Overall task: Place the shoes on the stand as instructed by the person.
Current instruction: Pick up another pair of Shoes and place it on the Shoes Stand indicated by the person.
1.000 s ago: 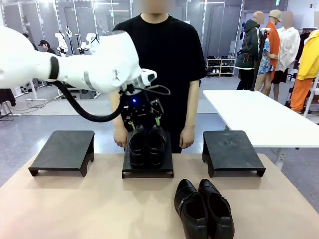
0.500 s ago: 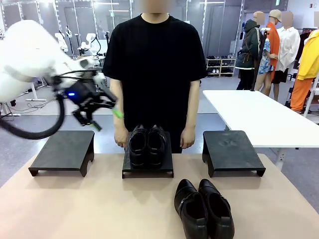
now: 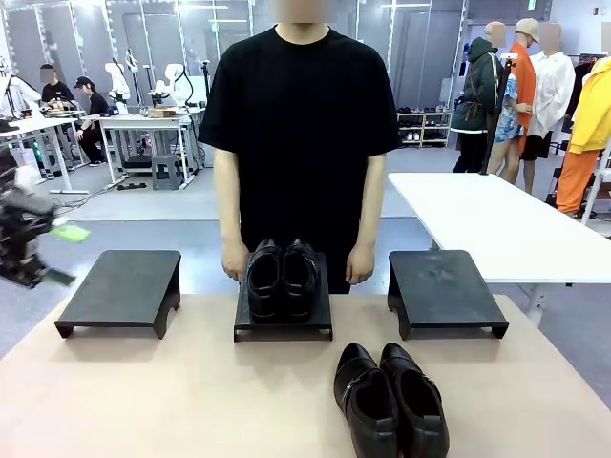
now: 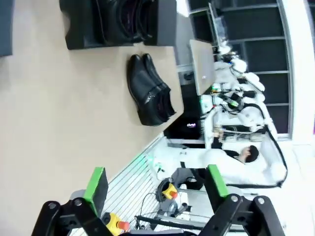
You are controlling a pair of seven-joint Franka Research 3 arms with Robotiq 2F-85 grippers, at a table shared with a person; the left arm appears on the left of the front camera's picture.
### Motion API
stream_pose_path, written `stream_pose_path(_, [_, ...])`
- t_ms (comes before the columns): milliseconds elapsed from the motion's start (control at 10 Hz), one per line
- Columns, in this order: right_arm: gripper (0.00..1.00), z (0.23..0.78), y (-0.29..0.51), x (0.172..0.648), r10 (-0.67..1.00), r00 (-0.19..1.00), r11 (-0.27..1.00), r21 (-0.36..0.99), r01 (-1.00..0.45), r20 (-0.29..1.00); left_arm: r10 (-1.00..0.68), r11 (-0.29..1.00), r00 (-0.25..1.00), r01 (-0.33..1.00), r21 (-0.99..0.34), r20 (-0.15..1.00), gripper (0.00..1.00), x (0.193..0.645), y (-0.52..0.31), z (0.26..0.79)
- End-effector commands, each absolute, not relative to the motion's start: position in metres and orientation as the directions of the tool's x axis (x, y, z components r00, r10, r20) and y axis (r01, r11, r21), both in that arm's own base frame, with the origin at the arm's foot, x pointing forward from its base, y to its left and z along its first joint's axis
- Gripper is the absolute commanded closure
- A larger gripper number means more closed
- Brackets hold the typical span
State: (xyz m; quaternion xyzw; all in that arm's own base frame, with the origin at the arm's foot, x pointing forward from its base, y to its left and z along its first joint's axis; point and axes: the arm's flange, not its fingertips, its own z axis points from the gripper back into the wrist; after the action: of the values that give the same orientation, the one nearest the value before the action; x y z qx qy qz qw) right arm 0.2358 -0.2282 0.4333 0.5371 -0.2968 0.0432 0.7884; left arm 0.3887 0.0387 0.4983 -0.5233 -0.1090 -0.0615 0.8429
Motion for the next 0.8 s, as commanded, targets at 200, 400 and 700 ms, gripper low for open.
stream_pose_path(200, [0.0, 0.435, -0.229, 0.235, -0.258, 0.807, 0.412, 0.816, -0.405, 0.531, 0.159, 0.226, 0.916, 0.329, -0.917, 0.368, 0.0, 0.305, 0.123, 0.428])
stream_pose_path(400, [0.0, 0.435, -0.229, 0.235, -0.258, 0.807, 0.412, 0.816, -0.405, 0.531, 0.262, 0.179, 0.886, 0.345, -0.921, 0.383, 0.0, 0.266, 0.147, 0.401])
stream_pose_path(700, [0.0, 0.435, -0.229, 0.235, -0.258, 0.807, 0.412, 0.816, -0.405, 0.531, 0.314, 0.137, 0.876, 0.339, -0.931, 0.366, 0.0, 0.239, 0.156, 0.384])
